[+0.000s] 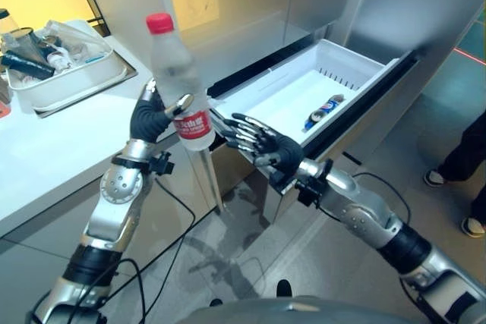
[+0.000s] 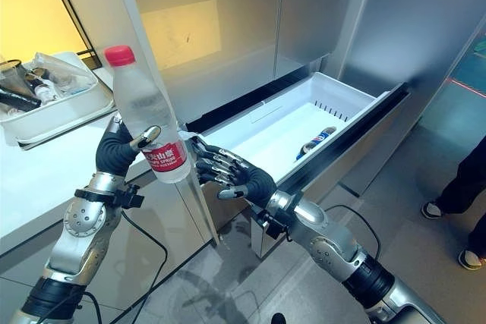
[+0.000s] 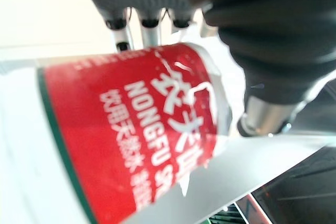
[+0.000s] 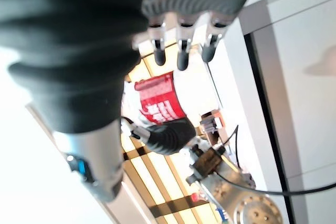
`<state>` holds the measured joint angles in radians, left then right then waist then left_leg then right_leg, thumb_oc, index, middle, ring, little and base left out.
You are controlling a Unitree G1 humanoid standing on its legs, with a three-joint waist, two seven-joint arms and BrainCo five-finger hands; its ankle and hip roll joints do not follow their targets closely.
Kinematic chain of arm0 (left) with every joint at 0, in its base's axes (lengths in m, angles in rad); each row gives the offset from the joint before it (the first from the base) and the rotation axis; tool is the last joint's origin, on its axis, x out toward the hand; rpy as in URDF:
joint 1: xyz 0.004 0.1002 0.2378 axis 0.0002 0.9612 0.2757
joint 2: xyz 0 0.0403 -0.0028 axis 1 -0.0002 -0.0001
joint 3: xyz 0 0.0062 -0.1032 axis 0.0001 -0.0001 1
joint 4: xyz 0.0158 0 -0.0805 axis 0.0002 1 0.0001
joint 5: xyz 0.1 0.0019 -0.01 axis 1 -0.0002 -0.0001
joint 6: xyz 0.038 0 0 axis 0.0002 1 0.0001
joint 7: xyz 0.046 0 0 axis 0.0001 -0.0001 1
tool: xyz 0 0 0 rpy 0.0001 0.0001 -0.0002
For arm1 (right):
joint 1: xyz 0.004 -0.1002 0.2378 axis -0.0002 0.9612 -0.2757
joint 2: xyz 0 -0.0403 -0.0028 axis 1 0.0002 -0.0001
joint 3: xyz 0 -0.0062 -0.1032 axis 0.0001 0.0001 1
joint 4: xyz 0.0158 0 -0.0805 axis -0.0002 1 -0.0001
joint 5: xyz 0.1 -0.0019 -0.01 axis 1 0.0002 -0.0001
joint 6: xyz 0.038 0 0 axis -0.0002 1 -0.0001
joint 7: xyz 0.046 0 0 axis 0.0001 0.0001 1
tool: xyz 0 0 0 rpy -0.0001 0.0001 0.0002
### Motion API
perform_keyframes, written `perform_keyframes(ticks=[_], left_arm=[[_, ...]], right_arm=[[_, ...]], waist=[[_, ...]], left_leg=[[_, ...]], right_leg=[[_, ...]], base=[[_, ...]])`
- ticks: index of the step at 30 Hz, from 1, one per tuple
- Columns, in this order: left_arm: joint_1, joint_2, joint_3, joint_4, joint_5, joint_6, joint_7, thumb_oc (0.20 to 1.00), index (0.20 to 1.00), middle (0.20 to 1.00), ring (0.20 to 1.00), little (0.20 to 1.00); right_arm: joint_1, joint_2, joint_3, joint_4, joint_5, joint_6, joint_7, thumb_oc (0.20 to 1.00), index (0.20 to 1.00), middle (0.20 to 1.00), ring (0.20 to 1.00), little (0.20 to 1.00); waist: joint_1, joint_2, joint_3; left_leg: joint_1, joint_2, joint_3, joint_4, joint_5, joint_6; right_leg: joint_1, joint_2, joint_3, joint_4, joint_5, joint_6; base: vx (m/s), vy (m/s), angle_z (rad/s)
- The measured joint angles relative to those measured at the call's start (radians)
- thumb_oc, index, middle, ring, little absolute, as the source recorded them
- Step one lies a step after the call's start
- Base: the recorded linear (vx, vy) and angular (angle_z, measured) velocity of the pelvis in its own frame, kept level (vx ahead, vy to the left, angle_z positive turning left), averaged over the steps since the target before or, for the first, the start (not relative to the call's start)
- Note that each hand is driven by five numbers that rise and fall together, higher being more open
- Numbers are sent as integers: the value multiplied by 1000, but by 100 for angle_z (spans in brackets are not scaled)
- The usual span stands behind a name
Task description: Take the drinks into the refrigerator
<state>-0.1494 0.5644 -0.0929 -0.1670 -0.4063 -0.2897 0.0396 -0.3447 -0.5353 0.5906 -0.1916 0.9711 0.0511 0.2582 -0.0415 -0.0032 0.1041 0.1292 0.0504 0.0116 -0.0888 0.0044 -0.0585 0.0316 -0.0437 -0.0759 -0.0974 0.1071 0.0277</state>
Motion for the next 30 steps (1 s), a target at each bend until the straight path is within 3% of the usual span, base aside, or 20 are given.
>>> perform_keyframes(ticks=[16, 30], left_arm=[[0, 0, 0, 1, 0, 0, -5, 200, 200, 200, 200, 200], [-2, 6, -38, 17, -21, 0, -61, 200, 200, 200, 200, 200]], right_arm=[[-2, -35, -34, -4, -50, 0, 22, 1000, 1000, 1000, 1000, 1000], [-127, 9, 15, 83, -75, -2, 33, 1000, 1000, 1000, 1000, 1000]], waist=[[0, 0, 0], [4, 0, 0]], left_leg=[[0, 1, 1, 0, 0, 0], [2, 1, -3, 0, 0, 0]], right_leg=[[0, 1, 0, 0, 0, 0], [4, 1, -1, 0, 0, 0]], base=[[0, 0, 0], [0, 0, 0]])
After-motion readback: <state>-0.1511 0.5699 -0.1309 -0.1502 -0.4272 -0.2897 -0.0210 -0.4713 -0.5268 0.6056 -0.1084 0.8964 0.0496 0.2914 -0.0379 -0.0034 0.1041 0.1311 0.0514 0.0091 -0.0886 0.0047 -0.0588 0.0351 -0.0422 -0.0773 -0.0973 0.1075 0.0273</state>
